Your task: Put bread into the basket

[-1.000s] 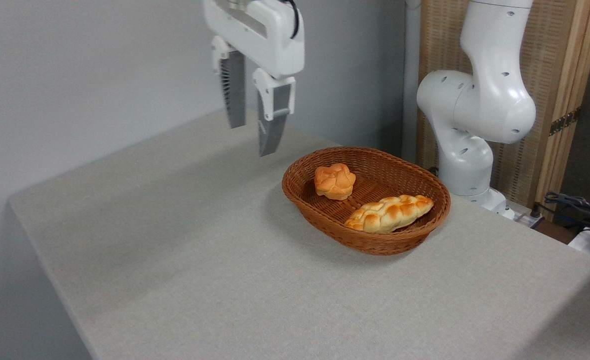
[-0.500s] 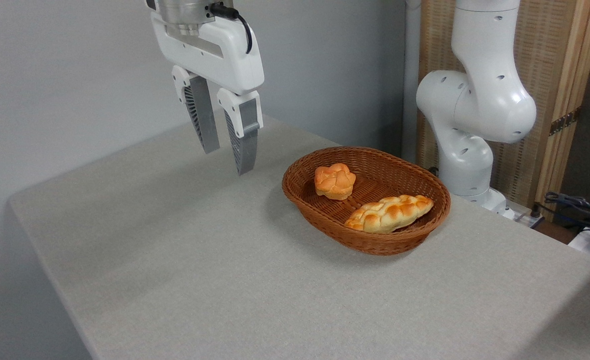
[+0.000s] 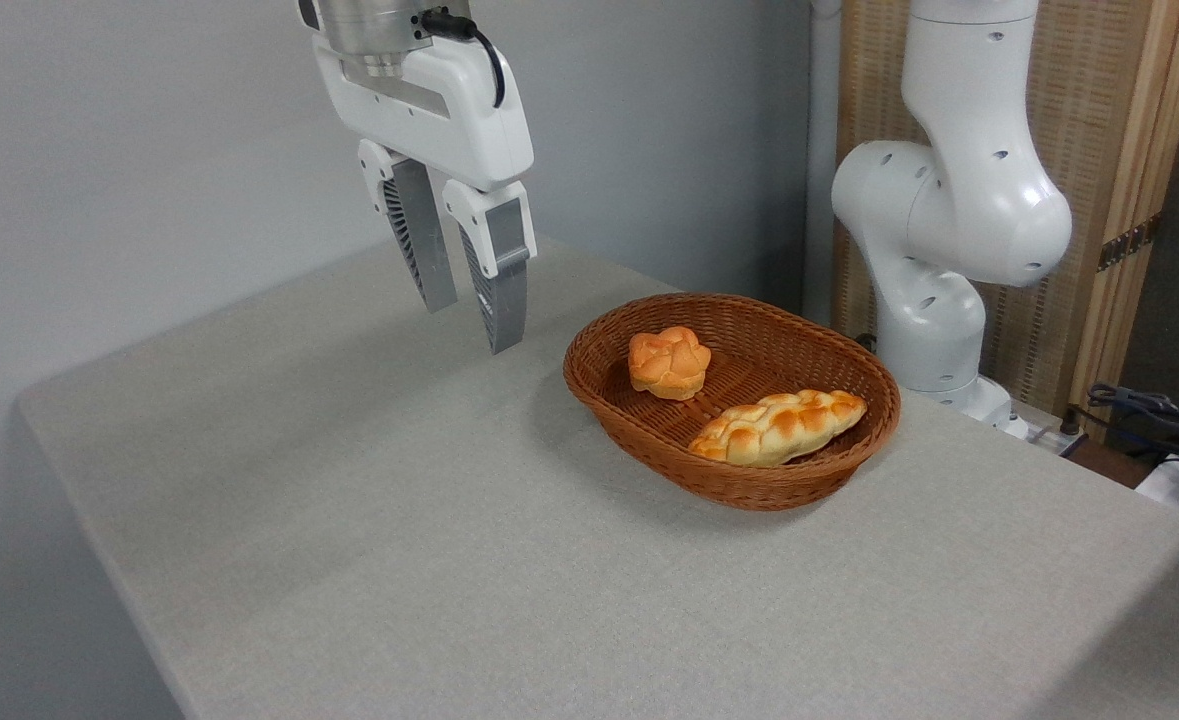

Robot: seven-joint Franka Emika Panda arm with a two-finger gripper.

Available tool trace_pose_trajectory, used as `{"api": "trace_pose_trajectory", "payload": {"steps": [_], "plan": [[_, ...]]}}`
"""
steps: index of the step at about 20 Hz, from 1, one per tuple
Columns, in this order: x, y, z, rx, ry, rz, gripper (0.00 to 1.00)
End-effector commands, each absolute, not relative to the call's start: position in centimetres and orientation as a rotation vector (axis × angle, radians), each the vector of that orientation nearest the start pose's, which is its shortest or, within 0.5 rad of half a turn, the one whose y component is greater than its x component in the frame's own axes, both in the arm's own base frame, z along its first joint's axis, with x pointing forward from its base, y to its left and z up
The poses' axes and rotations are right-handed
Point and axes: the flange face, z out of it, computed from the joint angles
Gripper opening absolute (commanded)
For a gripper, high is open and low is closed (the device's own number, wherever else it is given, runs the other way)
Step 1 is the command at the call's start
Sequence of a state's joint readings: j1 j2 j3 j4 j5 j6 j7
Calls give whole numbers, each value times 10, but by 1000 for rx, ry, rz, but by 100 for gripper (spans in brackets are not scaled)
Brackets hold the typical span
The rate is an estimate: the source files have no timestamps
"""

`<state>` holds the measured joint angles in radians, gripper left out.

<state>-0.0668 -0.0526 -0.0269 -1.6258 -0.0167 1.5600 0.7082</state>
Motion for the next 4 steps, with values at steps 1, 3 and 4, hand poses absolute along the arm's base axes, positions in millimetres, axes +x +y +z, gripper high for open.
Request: {"api": "trace_pose_trajectory", "payload": {"steps": [1,3,4], "plan": [[533,-46,632,-2892,1250,36,100],[534,-44,633,-2888,1251,20,100],[534,-44,633,-2888,1251,20,100]]}}
